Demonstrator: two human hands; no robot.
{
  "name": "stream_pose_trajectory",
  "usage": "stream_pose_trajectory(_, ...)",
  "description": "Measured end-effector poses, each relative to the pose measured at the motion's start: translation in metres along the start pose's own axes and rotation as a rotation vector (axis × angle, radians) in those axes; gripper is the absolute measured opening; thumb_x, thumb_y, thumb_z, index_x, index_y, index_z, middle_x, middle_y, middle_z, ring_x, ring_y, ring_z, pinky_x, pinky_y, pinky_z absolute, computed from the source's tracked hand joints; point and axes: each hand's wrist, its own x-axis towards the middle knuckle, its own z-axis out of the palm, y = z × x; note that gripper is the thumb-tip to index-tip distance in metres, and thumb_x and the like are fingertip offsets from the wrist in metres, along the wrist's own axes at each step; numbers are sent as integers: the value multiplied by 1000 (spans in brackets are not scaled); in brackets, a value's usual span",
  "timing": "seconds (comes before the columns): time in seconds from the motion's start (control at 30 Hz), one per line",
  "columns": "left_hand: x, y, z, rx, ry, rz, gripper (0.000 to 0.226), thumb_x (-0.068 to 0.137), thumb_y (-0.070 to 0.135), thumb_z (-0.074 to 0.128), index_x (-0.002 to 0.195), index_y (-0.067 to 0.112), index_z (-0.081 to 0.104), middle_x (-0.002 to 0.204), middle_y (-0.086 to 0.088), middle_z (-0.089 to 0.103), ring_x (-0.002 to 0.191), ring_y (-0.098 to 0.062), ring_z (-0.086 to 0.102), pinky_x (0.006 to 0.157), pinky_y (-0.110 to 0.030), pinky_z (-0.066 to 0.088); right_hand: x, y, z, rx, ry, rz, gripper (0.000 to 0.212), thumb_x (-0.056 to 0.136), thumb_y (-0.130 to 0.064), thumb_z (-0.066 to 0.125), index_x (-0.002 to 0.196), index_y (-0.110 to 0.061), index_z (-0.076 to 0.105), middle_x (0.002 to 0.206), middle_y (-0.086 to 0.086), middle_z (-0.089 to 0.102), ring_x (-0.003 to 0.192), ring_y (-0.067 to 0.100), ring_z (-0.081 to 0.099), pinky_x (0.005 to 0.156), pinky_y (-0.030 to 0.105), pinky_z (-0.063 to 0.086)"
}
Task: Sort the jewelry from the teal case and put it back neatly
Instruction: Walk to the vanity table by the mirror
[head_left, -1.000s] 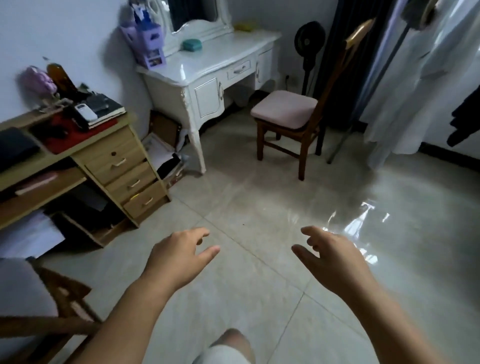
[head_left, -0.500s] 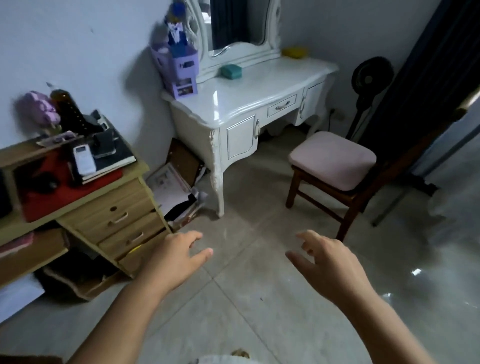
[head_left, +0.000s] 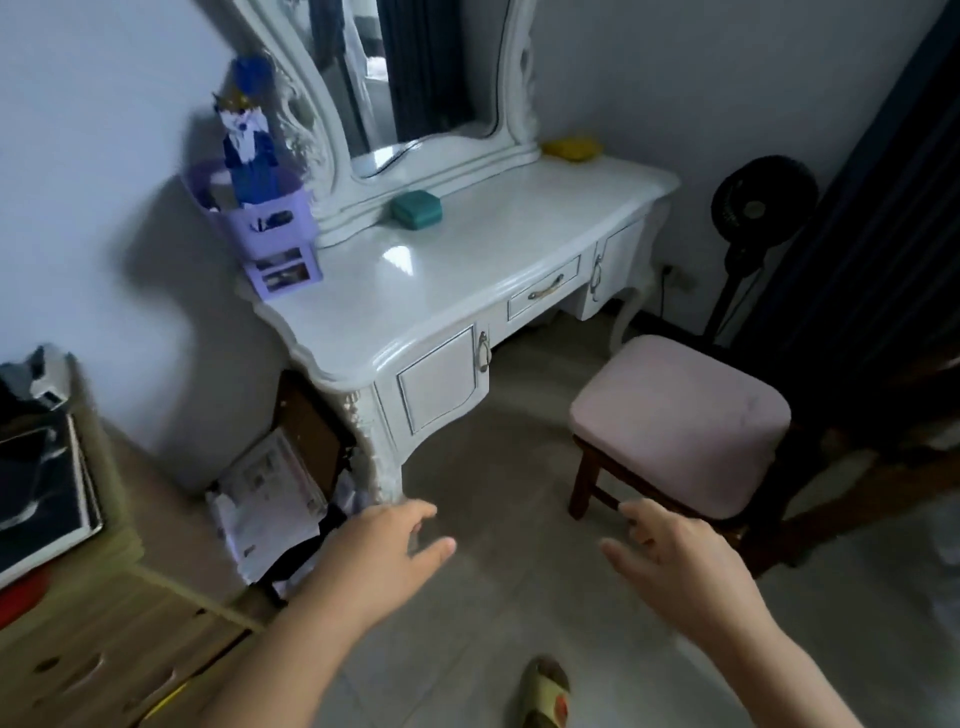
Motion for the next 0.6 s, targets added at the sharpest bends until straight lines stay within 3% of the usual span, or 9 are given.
stream_pose_trajectory(0.1, 66, 26, -28, -47, 28, -27, 47, 79, 55, 57, 121, 32, 55, 111, 11, 64, 101, -7, 59, 87, -31, 49, 76, 2, -27, -24, -24, -26, 44, 84, -52, 52, 119, -26, 51, 111, -6, 64, 104, 18, 59, 76, 29, 46)
stream_pose_trajectory(0.2, 127, 41, -52, -50, 88, -51, 45, 81, 51, 59, 121, 32, 56, 113, 11, 64, 103, -7, 58, 89, -29, 47, 149, -7, -47, -42, -51, -71, 41, 85, -52, 49, 116, -27, 51, 110, -3, 65, 100, 22, 59, 73, 30, 43)
stream_pose_trajectory(0.33, 186, 39, -63, -39, 65, -104, 43, 84, 50, 55, 123, 33, 53, 118, 13, 61, 108, -4, 56, 88, -25, 44, 228, -26, -58, 10, -98, -162, 49, 86, -54, 49, 128, -30, 45, 116, -3, 63, 107, 22, 58, 83, 32, 46)
stream_pose_trajectory(0.6, 352, 22, -82, -87, 47, -173, 46, 84, 55, 51, 126, 35, 50, 124, 13, 59, 107, -6, 57, 86, -23, 43, 399, -56, -72, 62, -70, -204, 53, 83, -54, 53, 130, -30, 45, 113, -7, 63, 103, 12, 58, 84, 28, 48)
